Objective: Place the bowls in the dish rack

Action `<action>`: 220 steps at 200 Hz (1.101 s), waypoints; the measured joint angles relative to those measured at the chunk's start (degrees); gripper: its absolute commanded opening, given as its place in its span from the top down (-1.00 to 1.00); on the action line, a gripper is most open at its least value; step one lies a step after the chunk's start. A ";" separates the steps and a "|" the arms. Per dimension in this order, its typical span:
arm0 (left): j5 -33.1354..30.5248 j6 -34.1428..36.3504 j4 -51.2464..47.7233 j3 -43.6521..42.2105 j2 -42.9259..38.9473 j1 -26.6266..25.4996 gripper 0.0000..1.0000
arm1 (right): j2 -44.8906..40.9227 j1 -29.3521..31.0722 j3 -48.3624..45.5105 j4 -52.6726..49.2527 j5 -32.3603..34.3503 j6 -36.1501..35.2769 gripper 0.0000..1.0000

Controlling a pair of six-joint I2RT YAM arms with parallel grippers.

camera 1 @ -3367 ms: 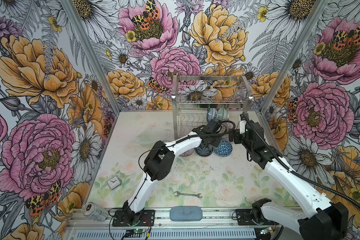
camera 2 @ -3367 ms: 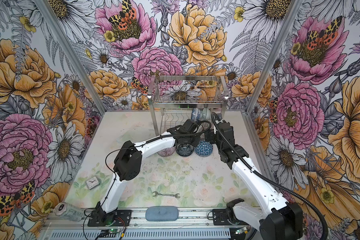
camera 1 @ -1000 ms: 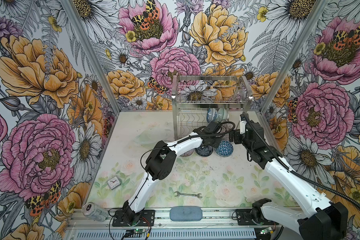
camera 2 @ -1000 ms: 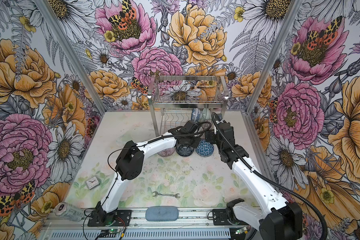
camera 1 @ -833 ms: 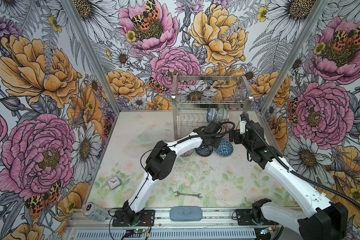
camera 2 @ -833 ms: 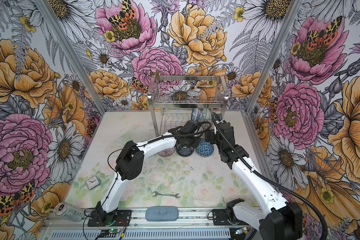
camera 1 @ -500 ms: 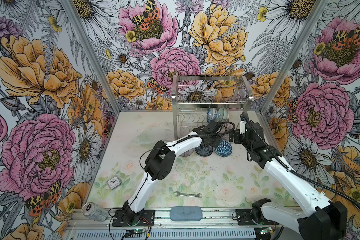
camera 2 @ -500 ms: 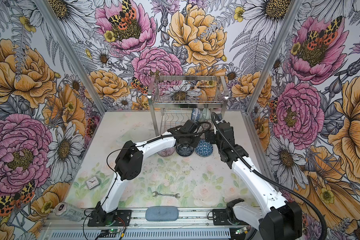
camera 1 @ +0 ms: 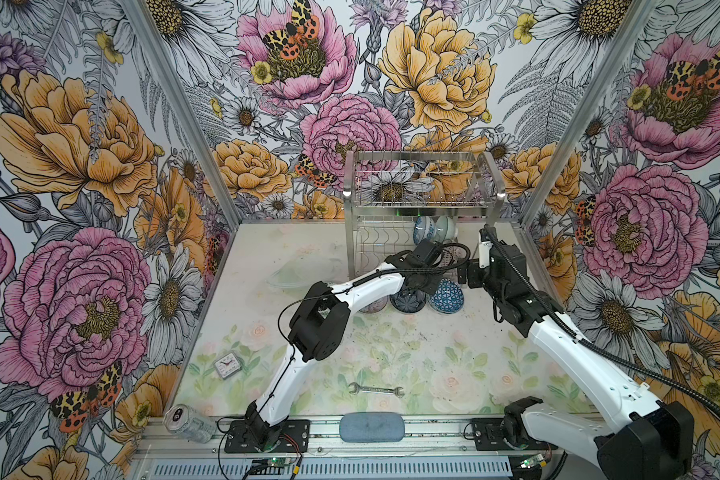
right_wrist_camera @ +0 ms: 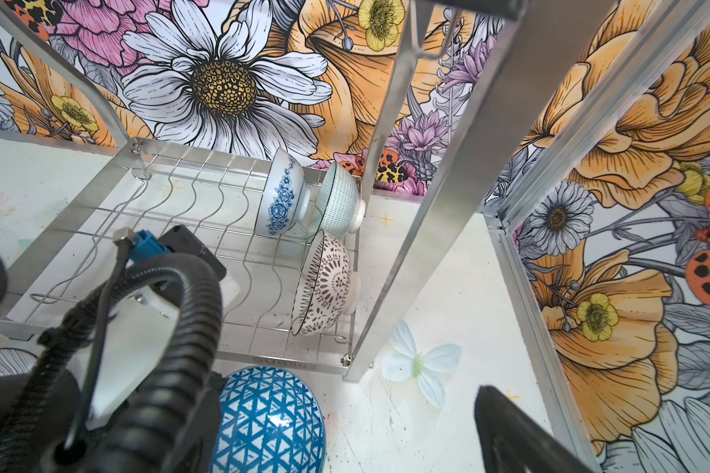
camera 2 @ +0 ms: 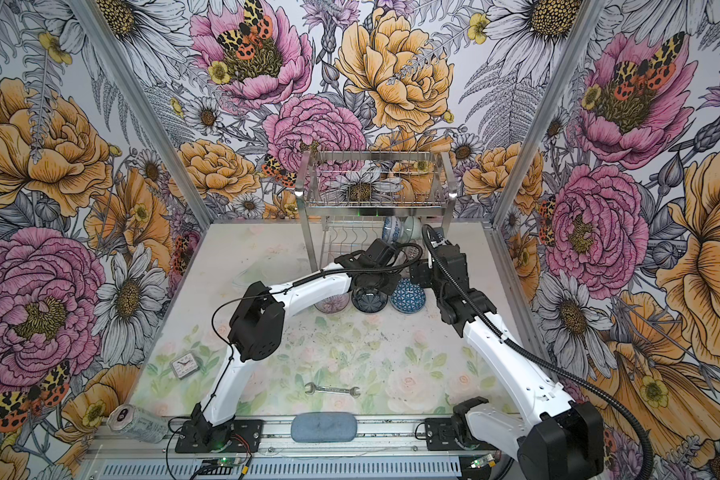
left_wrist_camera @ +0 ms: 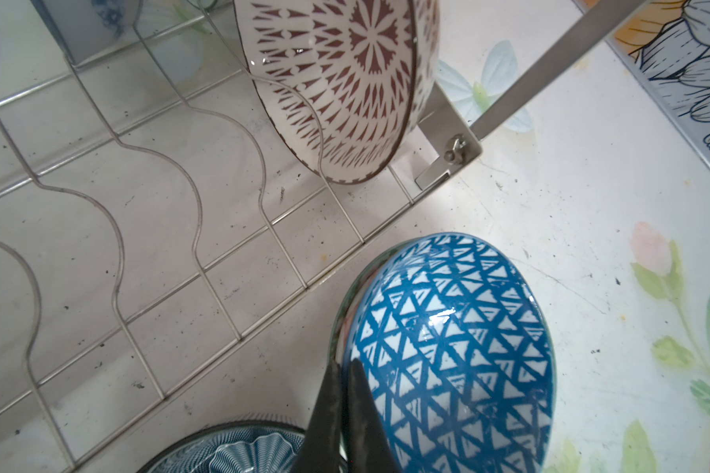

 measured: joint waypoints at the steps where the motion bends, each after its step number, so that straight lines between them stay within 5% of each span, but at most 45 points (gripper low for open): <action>1: 0.00 0.00 0.00 0.00 0.00 0.00 0.76 | 0.00 0.00 0.00 0.00 0.00 0.00 -0.97; 65: -0.20 0.37 -0.02 0.28 -0.09 0.00 0.40 | 0.00 0.00 0.00 0.00 0.00 0.00 -0.97; 220: 0.33 -0.07 -0.04 0.42 -0.07 0.00 0.40 | 0.00 0.00 -0.04 0.00 0.00 0.26 -0.97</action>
